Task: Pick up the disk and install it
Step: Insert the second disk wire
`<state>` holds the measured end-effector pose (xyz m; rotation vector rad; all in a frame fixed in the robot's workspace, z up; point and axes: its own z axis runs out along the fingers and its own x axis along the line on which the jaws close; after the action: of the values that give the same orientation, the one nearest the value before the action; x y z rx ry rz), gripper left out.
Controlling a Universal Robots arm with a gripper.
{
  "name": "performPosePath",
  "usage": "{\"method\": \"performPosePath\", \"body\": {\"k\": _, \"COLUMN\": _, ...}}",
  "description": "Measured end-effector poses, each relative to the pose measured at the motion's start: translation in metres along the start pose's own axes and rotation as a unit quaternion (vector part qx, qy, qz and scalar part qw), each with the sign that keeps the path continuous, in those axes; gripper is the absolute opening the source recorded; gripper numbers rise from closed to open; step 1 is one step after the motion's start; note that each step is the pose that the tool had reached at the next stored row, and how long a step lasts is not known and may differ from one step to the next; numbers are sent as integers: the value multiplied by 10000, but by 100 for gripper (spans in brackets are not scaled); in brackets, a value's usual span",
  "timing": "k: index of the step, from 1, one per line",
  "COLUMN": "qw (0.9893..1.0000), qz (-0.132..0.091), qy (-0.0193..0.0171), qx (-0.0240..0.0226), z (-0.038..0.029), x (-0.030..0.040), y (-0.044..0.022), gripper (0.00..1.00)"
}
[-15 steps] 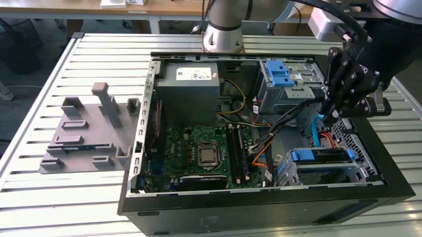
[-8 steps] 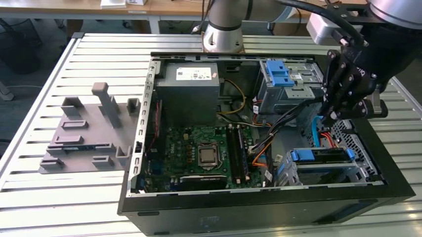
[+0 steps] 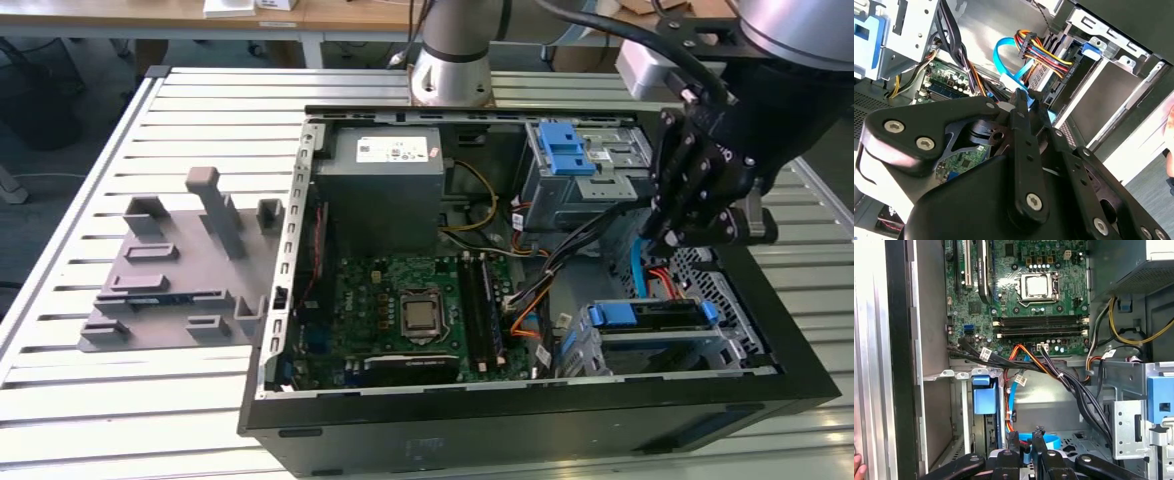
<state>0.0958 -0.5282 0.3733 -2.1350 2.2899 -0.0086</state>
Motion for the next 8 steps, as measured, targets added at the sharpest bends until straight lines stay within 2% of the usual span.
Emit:
{"method": "performPosePath", "body": {"k": 4, "qw": 10000, "qz": 0, "qy": 4, "qx": 0, "z": 30, "x": -2, "y": -2, "gripper": 25}}
{"method": "performPosePath", "body": {"k": 5, "qw": 10000, "qz": 0, "qy": 4, "qx": 0, "z": 37, "x": -2, "y": -3, "gripper": 24}}
{"method": "performPosePath", "body": {"k": 6, "qw": 10000, "qz": 0, "qy": 4, "qx": 0, "z": 44, "x": -2, "y": -4, "gripper": 17}}
{"method": "performPosePath", "body": {"k": 8, "qw": 10000, "qz": 0, "qy": -16, "qx": -1, "z": 51, "x": -1, "y": -5, "gripper": 16}}
